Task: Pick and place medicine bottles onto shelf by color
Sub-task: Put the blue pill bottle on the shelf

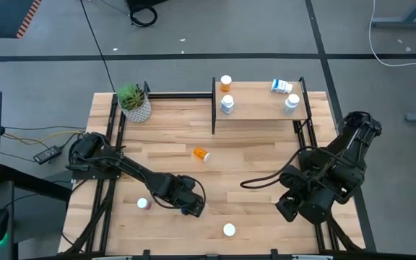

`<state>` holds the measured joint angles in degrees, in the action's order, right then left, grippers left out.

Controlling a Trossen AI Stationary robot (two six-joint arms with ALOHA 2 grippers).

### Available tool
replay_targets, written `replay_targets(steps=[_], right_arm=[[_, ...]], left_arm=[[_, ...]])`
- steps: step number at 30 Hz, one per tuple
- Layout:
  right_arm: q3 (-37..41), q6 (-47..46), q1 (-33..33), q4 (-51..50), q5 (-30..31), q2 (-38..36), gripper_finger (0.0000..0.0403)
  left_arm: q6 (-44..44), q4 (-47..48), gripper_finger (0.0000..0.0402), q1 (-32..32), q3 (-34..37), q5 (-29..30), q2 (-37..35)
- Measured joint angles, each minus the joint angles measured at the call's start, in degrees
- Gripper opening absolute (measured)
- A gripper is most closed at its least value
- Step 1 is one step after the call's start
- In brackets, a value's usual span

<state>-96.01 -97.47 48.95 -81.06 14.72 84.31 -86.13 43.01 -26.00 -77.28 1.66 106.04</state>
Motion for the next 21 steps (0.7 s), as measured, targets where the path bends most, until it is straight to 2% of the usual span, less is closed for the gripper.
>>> replay_targets(steps=[6, 10, 13, 16, 21], right_arm=[[0.0, -1.5, 0.0, 0.0, 0.1, 0.0, 0.0259], [0.0, -1.8, 0.0, 0.0, 0.2, 0.0, 0.0259], [0.0, -3.5, 0.0, 0.0, 0.2, 0.0, 0.0259], [0.0, -5.8, 0.0, 0.0, 0.2, 0.0, 0.0259], [0.0, -8.6, 0.0, 0.0, 1.2, 0.0, 0.0259]], left_arm=[[4.7, -0.1, 0.0205, 0.3, 0.0, -1.4, 0.0], [11.8, 1.0, 0.0203, 1.6, -1.6, -4.0, 0.1], [18.0, 4.7, 0.0203, 3.0, -6.0, -4.2, 0.1], [26.8, 12.6, 0.0213, 5.3, -12.4, -3.7, 0.1], [43.5, 25.3, 0.0212, 10.8, -25.4, 0.4, 0.1]])
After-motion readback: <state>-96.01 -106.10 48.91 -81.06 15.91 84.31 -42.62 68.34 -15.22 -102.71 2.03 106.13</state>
